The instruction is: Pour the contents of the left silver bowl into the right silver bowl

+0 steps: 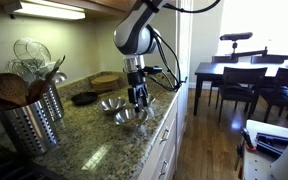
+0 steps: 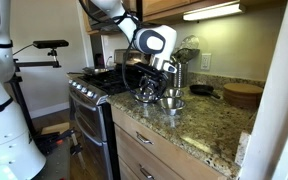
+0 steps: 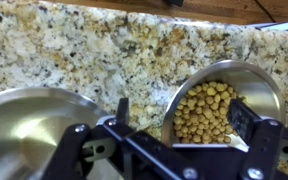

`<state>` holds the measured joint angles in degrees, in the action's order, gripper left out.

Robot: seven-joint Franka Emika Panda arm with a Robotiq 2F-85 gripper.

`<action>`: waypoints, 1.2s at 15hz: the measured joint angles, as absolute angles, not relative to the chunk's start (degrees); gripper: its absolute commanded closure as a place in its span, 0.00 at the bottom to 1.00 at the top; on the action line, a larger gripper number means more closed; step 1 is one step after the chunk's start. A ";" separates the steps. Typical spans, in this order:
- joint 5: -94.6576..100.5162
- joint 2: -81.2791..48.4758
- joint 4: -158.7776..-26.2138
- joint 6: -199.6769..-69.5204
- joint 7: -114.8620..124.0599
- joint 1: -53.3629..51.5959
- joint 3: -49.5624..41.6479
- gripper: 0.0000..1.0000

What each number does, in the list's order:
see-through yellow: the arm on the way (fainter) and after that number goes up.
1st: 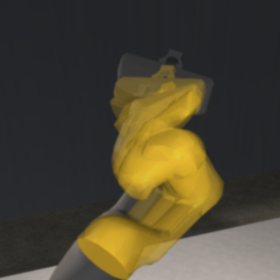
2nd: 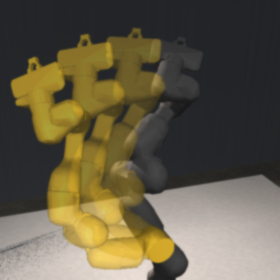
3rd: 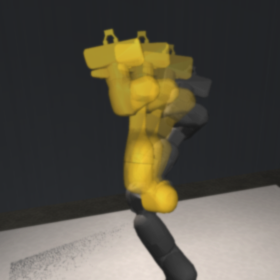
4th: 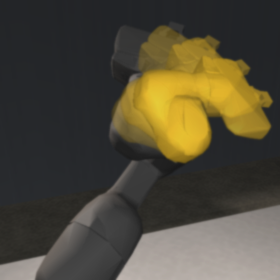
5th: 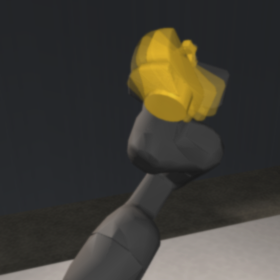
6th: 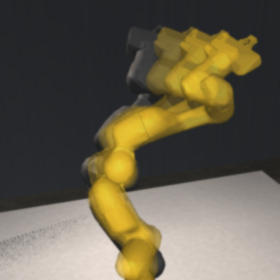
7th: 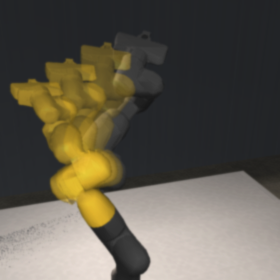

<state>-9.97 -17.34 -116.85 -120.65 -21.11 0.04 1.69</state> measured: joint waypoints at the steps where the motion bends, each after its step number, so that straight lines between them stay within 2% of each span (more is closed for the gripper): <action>1: -9.97 -17.64 -116.65 -120.65 -21.11 0.04 1.81 0.00; 9: -9.97 -20.27 -115.08 -120.65 -21.11 0.04 2.75 0.00; 10: -9.97 -20.43 -115.01 -120.65 -21.11 0.04 2.81 0.20; 18: -9.96 -20.58 -114.78 -120.65 -21.11 0.04 2.85 0.73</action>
<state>-9.96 -20.58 -114.78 -120.65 -21.11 0.04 2.85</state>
